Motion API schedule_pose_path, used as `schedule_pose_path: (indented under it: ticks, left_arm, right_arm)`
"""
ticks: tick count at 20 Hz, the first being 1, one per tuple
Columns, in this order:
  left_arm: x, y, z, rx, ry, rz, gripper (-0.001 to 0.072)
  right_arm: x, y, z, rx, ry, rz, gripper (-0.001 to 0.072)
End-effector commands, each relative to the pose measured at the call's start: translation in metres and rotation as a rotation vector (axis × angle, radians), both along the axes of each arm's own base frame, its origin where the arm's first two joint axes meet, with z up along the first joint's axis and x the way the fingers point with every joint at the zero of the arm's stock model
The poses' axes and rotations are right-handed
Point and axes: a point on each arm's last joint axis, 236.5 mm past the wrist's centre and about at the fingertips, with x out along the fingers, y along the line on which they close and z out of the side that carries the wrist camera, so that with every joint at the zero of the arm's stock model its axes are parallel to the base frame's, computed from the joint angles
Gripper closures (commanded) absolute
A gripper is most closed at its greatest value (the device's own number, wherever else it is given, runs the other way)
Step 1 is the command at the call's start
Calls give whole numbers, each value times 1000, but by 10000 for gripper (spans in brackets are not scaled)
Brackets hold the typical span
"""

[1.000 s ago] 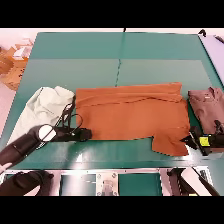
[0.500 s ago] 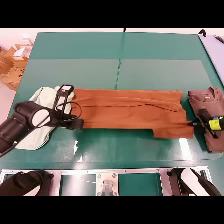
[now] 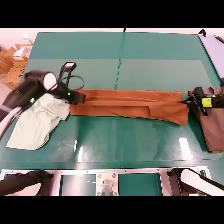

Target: Fold the shirts.

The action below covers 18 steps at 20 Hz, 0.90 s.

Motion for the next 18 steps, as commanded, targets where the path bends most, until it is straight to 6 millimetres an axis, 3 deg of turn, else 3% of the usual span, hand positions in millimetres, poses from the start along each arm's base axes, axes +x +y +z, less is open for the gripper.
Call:
schedule_pose_path:
  ticks: [1, 3, 4, 5, 6, 7, 9, 10, 12, 13, 14, 17, 18]
  left_arm:
    - [53, -25, -30, -71, 3, -38, 688]
    - [76, -32, -52, -80, 9, -24, 684]
    - [86, -31, -54, -81, -1, -11, 463]
    - [97, -25, -47, -88, -24, 14, 71]
    - [108, -15, -36, -102, -38, 59, 3]
    - [117, 1, -21, -106, -45, 98, 3]
    - [133, 43, 14, -114, -45, 186, 3]
    - [138, 65, 31, -122, -44, 232, 3]
    - [136, 99, 53, -129, -18, 295, 3]
    - [130, 107, 56, -133, 8, 304, 3]
    - [122, 109, 57, -146, 45, 304, 3]
    - [102, 92, 53, -163, 128, 253, 3]
    - [100, 83, 55, -184, 137, 232, 3]
  right_arm:
    - [48, -3, -25, 36, -41, -48, 696]
    - [66, -1, -47, 56, -35, -50, 695]
    - [75, -4, -56, 54, -43, -56, 685]
    - [81, -7, -59, 46, -55, -42, 578]
    - [86, -13, -56, 25, -81, -7, 411]
    - [88, -20, -46, 2, -110, 38, 344]
    - [87, -40, -21, -44, -157, 125, 328]
    - [79, -54, -13, -66, -151, 150, 210]
    - [60, -74, -14, -106, -117, 199, 162]
    - [51, -78, -19, -116, -100, 237, 111]
    - [41, -80, -28, -121, -76, 278, 104]
    - [32, -76, -52, -102, -39, 339, 85]
    - [29, -74, -61, -77, -18, 347, 25]
